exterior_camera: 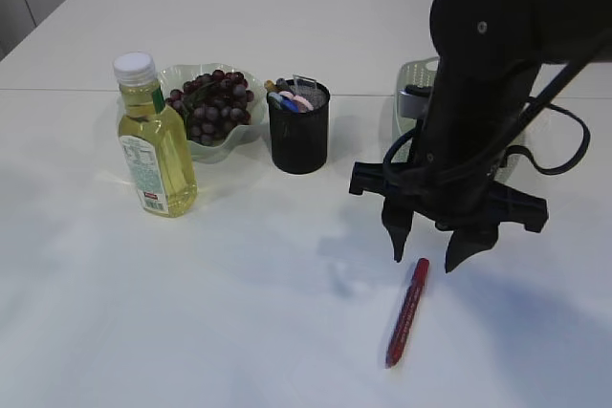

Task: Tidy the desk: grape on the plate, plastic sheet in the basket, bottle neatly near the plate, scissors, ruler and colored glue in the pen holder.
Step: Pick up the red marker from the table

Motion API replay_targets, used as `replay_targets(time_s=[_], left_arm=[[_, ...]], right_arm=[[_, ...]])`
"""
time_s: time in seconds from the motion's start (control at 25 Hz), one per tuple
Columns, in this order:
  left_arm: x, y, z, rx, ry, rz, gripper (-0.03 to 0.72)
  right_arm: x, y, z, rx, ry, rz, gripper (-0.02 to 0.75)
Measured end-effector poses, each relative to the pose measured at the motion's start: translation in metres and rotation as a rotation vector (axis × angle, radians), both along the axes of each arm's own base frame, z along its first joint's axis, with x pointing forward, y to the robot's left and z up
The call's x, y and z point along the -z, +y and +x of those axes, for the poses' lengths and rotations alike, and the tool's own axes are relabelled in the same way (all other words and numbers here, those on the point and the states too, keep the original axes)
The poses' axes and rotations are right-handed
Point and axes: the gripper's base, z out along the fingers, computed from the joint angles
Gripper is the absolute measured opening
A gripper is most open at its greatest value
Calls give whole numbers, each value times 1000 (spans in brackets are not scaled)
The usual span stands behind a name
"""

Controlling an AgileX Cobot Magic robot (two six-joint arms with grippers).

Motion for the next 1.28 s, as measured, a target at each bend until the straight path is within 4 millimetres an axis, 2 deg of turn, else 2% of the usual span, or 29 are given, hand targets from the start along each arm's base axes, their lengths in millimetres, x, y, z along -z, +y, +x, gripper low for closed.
replay_targets(time_s=[0.24,0.48,0.72,1.04,1.28], left_arm=[[1,1,-1,-2,13,10,215],[1,1,-1,-4,11,14,215],[1,1,-1,-5,10,16,215],[1,1,-1,-5,10,17,211],[1,1,-1,-5,10,17,214]], right_arm=[[8,2,3,36,21,-11,397],[25,3,6,44,64,-39,397],[33,3,11,29,41,-60,397],[63,5,17,22,86,-102,397],[74,7,21,20,80,-99,397]])
